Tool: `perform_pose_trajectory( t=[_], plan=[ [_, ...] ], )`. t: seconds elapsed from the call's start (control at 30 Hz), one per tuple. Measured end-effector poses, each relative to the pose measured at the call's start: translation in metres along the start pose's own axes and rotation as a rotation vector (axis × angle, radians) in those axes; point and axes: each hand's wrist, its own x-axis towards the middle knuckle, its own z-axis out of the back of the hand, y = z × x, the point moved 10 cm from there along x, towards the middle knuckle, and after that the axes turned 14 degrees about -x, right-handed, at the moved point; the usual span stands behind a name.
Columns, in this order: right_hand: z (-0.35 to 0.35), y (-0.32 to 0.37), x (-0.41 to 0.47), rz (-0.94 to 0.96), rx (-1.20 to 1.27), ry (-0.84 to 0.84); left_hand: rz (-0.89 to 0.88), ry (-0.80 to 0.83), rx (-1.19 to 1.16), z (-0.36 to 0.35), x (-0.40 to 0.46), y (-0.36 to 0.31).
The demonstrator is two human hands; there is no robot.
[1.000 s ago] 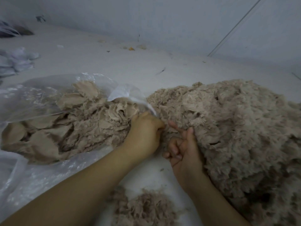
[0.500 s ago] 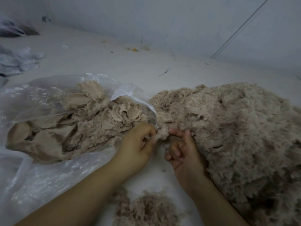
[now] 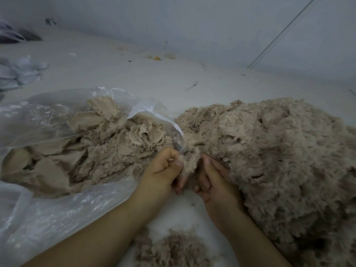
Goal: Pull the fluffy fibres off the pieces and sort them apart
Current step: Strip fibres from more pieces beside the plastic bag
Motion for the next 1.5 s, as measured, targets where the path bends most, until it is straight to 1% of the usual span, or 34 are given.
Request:
perform_pose_trajectory(
  t=[0.1,0.17,0.3,0.37,0.47,0.53,0.6,0.63,0.73,0.8,0.87,0.93,1.0,1.07,1.17,1.23,1.3,1.37,1.43,1.5],
  plan=[
    [-0.001,0.003,0.0,0.014,-0.017,0.014,0.073,-0.091,0.014,0.012,0.004,0.008],
    [-0.002,0.004,0.0,0.014,-0.02,0.018,0.098,-0.092,0.066,0.012,0.004,0.011],
    [0.001,-0.001,0.0,-0.012,0.016,0.002,0.112,0.084,0.084,-0.009,0.0,0.008],
    [-0.001,-0.003,0.0,-0.018,0.017,0.024,0.107,0.123,0.114,-0.01,0.0,0.007],
    [-0.002,-0.006,0.0,-0.04,-0.021,0.02,0.104,0.204,0.27,-0.01,0.0,0.009],
    [0.0,-0.005,0.001,-0.013,-0.078,0.006,0.103,0.272,0.341,-0.014,-0.002,0.01],
    [0.003,-0.007,0.002,-0.017,-0.092,0.0,0.088,0.233,0.314,-0.01,0.0,0.009],
    [0.003,-0.009,0.002,-0.029,-0.096,0.003,0.071,0.169,0.294,-0.003,0.003,0.008],
    [-0.001,-0.007,0.002,-0.012,-0.115,0.039,0.025,-0.107,0.224,0.021,0.011,0.003],
    [-0.002,-0.004,0.002,0.015,-0.131,0.056,0.073,-0.205,0.119,0.029,0.015,0.006],
    [-0.004,-0.006,0.002,0.015,-0.133,0.082,0.142,-0.205,0.061,0.028,0.018,0.014],
    [-0.005,-0.005,0.001,0.01,-0.149,0.096,0.161,-0.169,0.064,0.023,0.02,0.017],
    [-0.007,-0.003,0.0,0.016,-0.155,0.109,0.117,-0.149,0.041,0.022,0.02,0.013],
    [-0.006,-0.002,0.0,0.015,-0.145,0.101,0.047,-0.156,0.071,0.027,0.02,0.005],
    [-0.006,-0.003,0.0,0.004,-0.128,0.106,-0.068,-0.221,0.209,0.04,0.016,-0.009],
    [-0.007,-0.002,0.0,0.0,-0.135,0.113,-0.127,-0.263,0.244,0.042,0.012,-0.018],
    [-0.007,-0.002,0.0,0.005,-0.133,0.12,-0.146,-0.277,0.188,0.039,0.009,-0.023],
    [-0.006,-0.001,-0.001,0.006,-0.11,0.115,-0.121,-0.264,0.074,0.035,0.007,-0.023],
    [-0.003,-0.002,-0.001,0.006,-0.097,0.101,-0.074,-0.221,-0.028,0.03,0.007,-0.021],
    [-0.001,-0.002,0.0,0.019,-0.106,0.074,-0.034,-0.167,-0.028,0.024,0.008,-0.018]
  ],
)
